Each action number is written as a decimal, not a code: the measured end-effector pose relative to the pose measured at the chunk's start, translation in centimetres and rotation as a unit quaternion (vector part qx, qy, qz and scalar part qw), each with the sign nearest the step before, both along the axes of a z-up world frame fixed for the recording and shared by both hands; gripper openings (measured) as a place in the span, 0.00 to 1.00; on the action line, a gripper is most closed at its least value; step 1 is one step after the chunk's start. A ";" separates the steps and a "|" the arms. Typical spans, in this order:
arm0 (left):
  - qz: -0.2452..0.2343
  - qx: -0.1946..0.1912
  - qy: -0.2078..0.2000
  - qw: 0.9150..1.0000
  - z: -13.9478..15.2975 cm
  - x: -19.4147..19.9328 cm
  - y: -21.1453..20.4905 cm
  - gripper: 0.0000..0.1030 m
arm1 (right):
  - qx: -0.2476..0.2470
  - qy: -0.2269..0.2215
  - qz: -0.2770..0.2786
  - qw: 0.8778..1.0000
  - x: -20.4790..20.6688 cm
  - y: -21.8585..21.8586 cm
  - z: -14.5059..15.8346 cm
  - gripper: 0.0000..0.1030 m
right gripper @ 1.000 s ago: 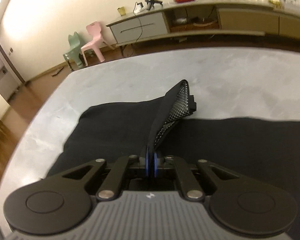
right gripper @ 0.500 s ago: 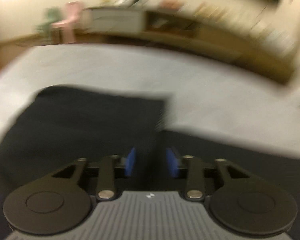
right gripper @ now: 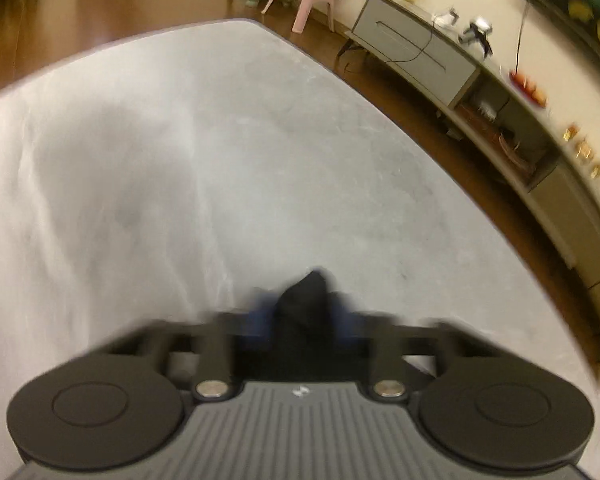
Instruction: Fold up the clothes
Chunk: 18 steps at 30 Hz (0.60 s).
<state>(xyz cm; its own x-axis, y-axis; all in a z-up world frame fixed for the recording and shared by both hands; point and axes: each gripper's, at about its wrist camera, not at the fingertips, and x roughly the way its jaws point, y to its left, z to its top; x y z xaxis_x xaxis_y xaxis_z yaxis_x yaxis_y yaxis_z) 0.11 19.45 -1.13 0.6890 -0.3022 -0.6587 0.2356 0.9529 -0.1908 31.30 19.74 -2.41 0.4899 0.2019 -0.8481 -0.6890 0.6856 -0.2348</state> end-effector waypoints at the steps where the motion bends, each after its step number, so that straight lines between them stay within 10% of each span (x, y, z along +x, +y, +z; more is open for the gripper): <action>1: -0.006 0.003 -0.001 1.000 -0.1 0.0 -0.1 0.41 | 0.002 -0.004 0.000 1.000 0.5 0.2 0.2 0.07; 10: -0.001 -0.016 -0.006 1.000 0.0 0.6 1.3 0.39 | 0.079 -0.083 -0.088 0.990 4.2 -1.8 4.1 0.00; 18: 0.130 -0.186 0.015 0.974 0.2 2.1 8.4 0.63 | 0.214 -0.057 -0.123 0.967 -4.7 -13.3 7.5 0.42</action>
<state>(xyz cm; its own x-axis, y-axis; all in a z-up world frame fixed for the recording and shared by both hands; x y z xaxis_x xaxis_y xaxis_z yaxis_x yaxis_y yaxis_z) 2.16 27.82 -0.91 0.7561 -0.3417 -0.5582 -0.0159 0.8431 -0.5375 26.57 6.44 5.14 0.6534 0.3876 -0.6503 -0.4782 0.8772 0.0424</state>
